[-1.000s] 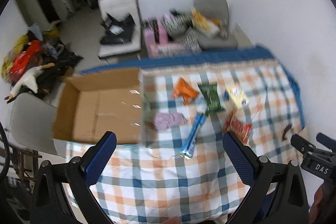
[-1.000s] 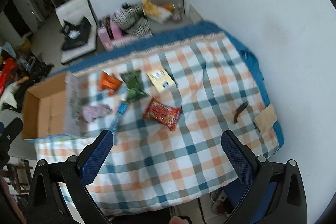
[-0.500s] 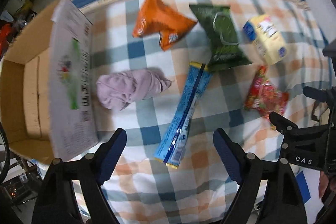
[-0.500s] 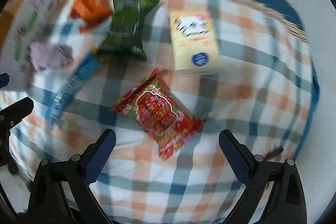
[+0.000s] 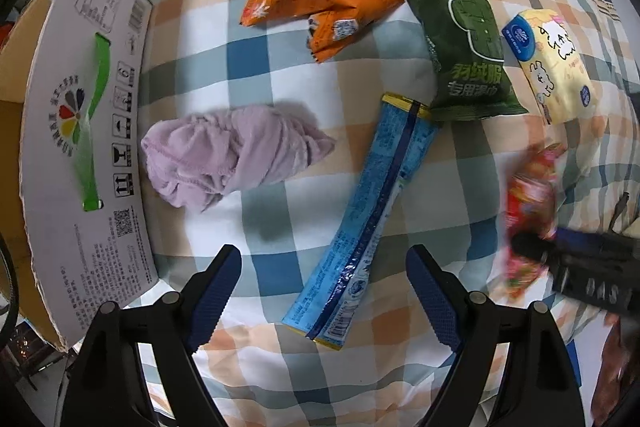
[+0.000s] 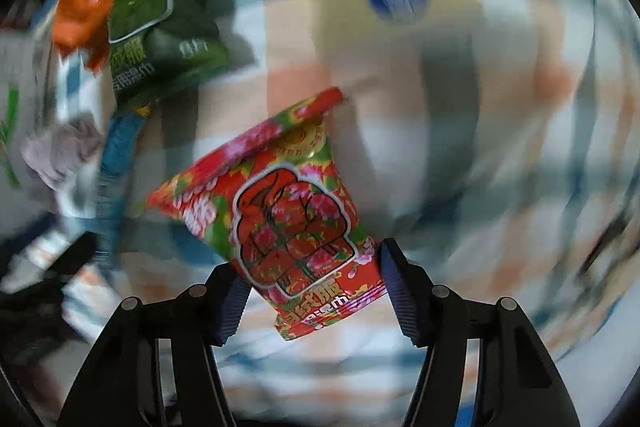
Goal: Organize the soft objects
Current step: 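Grasp the red snack bag with the right tool while the left tool grasps the green bag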
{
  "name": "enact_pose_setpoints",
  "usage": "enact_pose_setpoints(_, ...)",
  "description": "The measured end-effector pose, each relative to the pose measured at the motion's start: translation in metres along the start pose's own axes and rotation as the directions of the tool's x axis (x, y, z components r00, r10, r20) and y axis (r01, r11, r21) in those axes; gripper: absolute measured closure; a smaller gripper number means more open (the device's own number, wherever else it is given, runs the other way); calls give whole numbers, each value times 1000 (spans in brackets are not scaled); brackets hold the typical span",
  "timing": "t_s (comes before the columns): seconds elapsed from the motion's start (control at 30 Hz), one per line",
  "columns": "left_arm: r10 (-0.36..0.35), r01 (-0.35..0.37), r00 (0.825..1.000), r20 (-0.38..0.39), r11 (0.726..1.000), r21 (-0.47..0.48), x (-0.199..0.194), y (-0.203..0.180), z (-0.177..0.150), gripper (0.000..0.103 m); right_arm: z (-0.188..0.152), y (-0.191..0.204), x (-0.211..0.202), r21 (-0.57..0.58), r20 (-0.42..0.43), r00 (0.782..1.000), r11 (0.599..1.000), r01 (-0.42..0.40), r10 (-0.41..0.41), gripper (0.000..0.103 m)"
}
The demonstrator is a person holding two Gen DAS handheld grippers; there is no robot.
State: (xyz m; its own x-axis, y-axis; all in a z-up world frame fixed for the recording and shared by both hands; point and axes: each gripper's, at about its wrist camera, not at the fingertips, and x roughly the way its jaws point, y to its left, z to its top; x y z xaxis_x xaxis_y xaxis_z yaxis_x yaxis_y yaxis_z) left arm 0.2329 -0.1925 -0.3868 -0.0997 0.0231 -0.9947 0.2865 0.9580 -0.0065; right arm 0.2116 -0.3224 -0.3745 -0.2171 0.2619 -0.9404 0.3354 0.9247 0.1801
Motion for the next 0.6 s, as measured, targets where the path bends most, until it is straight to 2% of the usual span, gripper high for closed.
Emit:
enact_pose_setpoints(0.07,-2,2,1000,4,1000,-4,-4,-1,5,19,-5,4,-3,-32,33,999,999,17,-16,39)
enact_pose_setpoints(0.17,-7,7,1000,19,1000,-26,-15,0,14,19,-8,6,-2,-52,98,991,994,92,-87,29)
enact_pose_setpoints(0.27,-7,8,1000,19,999,-33,-25,-2,22,19,-3,8,14,-64,86,988,989,131,-125,29)
enact_pose_setpoints(0.3,-9,9,1000,16,999,-33,-26,-4,26,19,0,9,22,-67,73,987,987,147,-142,31)
enact_pose_setpoints(0.33,-8,9,1000,15,999,-33,-28,-6,33,19,2,7,28,-60,66,987,987,148,-144,43)
enact_pose_setpoints(0.43,-37,38,999,14,998,-43,-50,-5,51,19,12,-2,30,5,86,989,992,125,-124,51)
enact_pose_setpoints(0.6,-119,119,993,8,990,-70,-64,-24,92,19,7,-35,16,121,141,985,989,83,-100,52)
